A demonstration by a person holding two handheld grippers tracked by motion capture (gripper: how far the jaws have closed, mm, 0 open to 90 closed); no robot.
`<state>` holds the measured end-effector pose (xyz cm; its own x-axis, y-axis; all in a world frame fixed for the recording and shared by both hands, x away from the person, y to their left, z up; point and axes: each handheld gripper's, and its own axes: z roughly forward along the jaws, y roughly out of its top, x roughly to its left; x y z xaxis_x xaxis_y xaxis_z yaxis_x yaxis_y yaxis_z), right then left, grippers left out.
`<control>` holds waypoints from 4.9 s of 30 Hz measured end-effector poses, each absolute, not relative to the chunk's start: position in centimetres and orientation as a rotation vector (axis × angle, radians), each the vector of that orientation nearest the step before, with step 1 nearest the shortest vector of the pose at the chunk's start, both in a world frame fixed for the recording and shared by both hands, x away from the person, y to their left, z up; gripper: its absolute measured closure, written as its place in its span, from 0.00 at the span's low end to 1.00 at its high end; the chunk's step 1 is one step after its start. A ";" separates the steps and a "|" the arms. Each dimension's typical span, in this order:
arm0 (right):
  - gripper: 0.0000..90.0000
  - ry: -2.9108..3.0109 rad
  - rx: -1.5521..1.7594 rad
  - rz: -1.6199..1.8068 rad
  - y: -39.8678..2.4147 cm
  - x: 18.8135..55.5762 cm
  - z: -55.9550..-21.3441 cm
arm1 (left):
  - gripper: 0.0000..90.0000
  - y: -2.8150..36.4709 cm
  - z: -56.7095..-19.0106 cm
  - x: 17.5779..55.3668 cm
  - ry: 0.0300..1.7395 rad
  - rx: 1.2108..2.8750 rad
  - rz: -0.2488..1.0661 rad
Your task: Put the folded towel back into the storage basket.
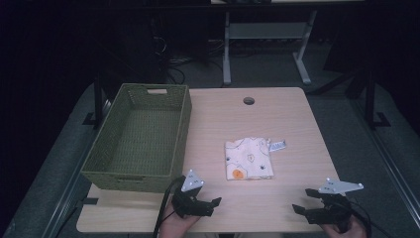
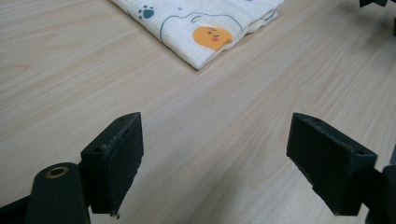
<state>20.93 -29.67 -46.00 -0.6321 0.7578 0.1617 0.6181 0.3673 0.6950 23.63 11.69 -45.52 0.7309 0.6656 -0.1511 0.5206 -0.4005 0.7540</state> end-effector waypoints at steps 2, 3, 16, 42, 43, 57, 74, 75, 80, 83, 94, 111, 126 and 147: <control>0.24 2.446 1.237 1.117 -29.6 21.0 -46.1 | 0.21 11.8 -45.6 23.7 0.902 2.088 0.218; 0.24 2.446 1.237 1.117 -29.6 21.0 -46.1 | 0.21 11.8 -45.6 23.7 0.902 2.088 0.218; 0.20 2.454 1.226 1.114 -29.0 21.6 -46.1 | 0.21 11.8 -45.5 23.6 0.903 2.083 0.223; 0.19 2.472 1.227 1.115 -28.1 22.1 -46.2 | 0.21 11.7 -45.6 23.5 0.903 2.076 0.216; 0.19 2.472 1.227 1.115 -28.1 22.1 -46.2 | 0.21 11.7 -45.6 23.5 0.903 2.076 0.216; 0.17 2.489 1.187 1.162 -26.9 23.7 -45.3 | 0.21 11.3 -45.5 23.5 0.903 2.057 0.195; 0.17 2.553 1.159 1.156 -25.8 27.1 -44.3 | 0.20 9.9 -44.4 25.1 0.903 2.041 0.174; 0.17 2.551 1.159 1.154 -25.8 27.3 -44.1 | 0.20 9.9 -44.4 25.3 0.904 2.045 0.175; 0.17 2.559 1.165 1.145 -25.4 28.3 -43.7 | 0.20 9.7 -44.3 25.8 0.924 2.045 0.145; 0.17 2.563 1.174 1.160 -25.2 28.9 -43.4 | 0.23 9.4 -44.2 26.2 0.921 2.056 0.149; 0.17 2.612 1.167 1.160 -24.4 31.7 -42.0 | 0.27 7.8 -42.9 27.5 0.899 2.091 0.136; 0.18 2.644 1.163 1.095 -22.4 36.3 -41.0 | 0.27 5.2 -42.0 30.1 0.927 2.122 0.135; 0.26 2.673 1.205 1.002 -21.6 39.7 -41.8 | 0.29 3.8 -43.8 32.6 1.008 2.186 0.124; 0.42 2.685 1.263 0.859 -20.1 41.8 -44.0 | 0.42 3.0 -45.4 33.4 1.020 2.319 0.140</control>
